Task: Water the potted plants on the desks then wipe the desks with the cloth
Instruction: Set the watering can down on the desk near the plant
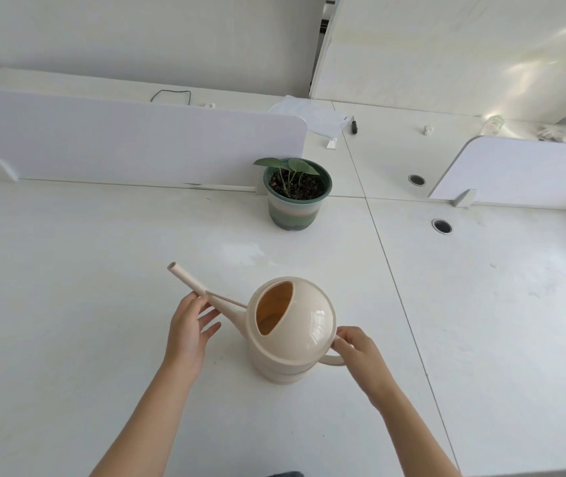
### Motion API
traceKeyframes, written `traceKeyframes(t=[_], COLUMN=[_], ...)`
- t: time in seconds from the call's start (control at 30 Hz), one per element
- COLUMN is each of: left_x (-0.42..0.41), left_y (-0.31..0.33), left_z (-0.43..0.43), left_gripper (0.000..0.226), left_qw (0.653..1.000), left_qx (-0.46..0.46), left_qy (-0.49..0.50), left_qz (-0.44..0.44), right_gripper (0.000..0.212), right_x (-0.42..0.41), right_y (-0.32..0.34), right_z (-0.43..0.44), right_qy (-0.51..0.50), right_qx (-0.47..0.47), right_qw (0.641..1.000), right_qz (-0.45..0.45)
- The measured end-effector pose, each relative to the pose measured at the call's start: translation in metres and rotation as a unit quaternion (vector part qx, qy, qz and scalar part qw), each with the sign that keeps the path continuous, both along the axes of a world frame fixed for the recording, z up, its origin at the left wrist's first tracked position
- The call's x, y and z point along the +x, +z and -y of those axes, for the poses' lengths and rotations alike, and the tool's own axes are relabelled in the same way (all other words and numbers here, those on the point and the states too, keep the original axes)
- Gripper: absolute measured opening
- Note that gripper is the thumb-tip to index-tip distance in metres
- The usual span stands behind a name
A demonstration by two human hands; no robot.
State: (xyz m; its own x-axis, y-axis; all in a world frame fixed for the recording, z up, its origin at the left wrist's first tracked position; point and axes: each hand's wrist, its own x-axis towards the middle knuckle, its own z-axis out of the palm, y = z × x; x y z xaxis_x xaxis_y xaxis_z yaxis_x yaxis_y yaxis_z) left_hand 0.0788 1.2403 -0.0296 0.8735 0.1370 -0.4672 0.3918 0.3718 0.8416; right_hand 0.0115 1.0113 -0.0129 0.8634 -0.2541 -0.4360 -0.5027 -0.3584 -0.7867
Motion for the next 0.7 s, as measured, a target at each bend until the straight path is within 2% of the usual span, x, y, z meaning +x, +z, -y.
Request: traceKeyframes(t=[0.23,0.33,0.4,0.5,0.6,0.7], left_x=[-0.011,-0.013,-0.015,-0.024,-0.031,-0.016], left_y=[-0.001,0.000,0.001,0.008,0.024,0.044], left_z=[-0.021,-0.024,-0.024,-0.021,-0.018,-0.009], left_gripper=[0.019,0.020,0.027,0.039,0.035,0.026], left_qw=[0.998,0.997,0.996,0.993,0.986,0.983], left_qx=[0.016,0.034,0.055,0.089,0.130,0.144], left_qy=[0.057,0.064,0.064,0.082,0.106,0.103], left_qz=[-0.005,-0.008,-0.012,-0.012,0.011,0.048], right_gripper=[0.015,0.023,0.025,0.014,0.006,0.012], right_x=[0.008,0.014,0.017,0.020,0.030,0.053], right_y=[-0.007,-0.009,-0.009,-0.007,-0.003,0.010], right_z=[-0.017,-0.018,-0.014,-0.004,0.009,0.023], right_qy=[0.058,0.070,0.075,0.110,0.093,0.050], right_qx=[0.005,0.006,0.021,0.046,0.064,0.075], right_qw=[0.998,0.998,0.997,0.993,0.994,0.995], right_qz=[0.001,0.003,0.000,-0.014,0.003,0.052])
